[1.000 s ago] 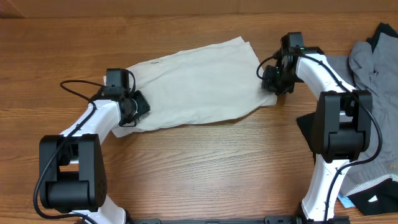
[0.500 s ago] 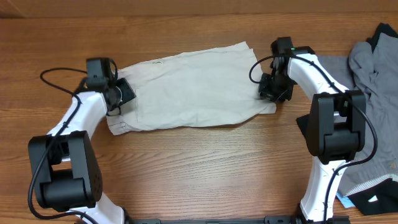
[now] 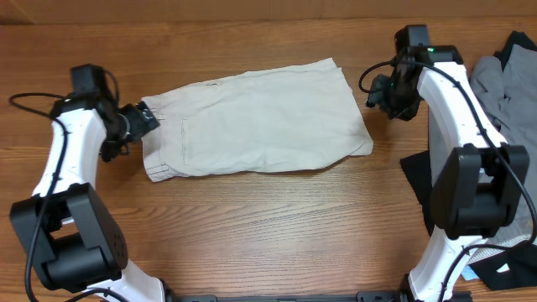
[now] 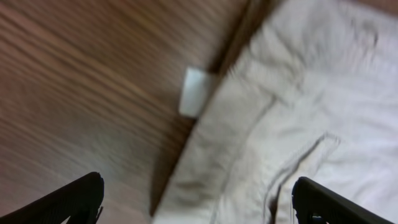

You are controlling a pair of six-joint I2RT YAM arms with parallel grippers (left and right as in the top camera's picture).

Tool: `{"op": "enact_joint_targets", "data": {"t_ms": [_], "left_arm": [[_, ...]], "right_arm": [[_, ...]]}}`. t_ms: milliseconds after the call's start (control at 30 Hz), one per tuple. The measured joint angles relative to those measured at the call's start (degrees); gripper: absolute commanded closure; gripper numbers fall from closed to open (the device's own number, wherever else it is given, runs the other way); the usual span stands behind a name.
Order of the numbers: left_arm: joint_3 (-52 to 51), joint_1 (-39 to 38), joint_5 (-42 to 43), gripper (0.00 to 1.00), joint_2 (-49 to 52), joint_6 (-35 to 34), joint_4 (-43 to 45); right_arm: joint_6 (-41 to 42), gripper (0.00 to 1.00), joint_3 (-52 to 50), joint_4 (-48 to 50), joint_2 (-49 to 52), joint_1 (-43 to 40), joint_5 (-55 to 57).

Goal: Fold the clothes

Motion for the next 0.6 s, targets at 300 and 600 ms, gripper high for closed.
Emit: {"op": "enact_joint_targets", "data": {"t_ms": [300,600], "left_arm": [[0.0,2.0,6.0,0.05,6.7,5.4,5.1],[1.6,2.1,19.4,0.26,14.3,11.5,9.1]], "right_arm": [[0.0,0.42,0.3,-1.6,-0.7,0.1,-0.1],[0.0,0.42,0.3,-2.3,-0.7,0.1,-0.1]]}}
